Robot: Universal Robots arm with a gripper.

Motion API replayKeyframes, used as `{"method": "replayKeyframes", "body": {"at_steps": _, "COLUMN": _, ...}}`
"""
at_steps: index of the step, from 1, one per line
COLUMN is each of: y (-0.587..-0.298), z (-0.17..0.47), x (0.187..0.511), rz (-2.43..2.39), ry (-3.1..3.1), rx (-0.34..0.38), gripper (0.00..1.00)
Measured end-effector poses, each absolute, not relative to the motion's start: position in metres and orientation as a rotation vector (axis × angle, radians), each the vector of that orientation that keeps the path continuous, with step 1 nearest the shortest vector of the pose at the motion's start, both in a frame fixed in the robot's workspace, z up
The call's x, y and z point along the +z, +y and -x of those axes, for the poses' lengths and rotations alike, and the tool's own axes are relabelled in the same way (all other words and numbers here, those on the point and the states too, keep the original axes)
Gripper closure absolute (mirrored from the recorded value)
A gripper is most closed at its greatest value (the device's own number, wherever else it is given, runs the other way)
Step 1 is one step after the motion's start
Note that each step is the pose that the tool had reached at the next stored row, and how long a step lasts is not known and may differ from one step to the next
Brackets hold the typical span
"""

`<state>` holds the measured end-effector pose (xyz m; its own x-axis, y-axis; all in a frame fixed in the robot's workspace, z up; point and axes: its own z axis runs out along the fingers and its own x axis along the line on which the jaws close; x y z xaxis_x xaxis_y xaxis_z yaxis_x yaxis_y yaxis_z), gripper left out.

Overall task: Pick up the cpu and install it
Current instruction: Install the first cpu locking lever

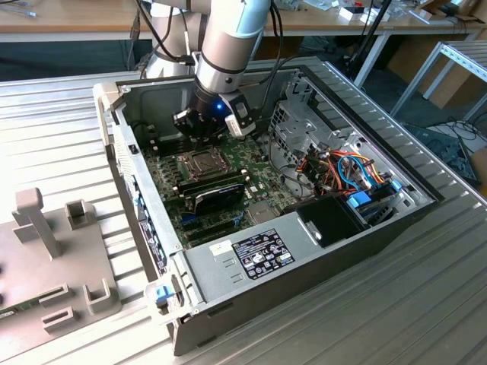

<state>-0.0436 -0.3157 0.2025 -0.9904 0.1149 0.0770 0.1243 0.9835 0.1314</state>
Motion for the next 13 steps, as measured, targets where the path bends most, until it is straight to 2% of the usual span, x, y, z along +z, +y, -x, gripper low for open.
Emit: {"method": "replayKeyframes", "body": {"at_steps": 13, "y": -0.3156, "z": 0.043, "x": 0.2016, "rz": 0.185, "ry": -3.06, "rx": -0.21, "gripper": 0.89}}
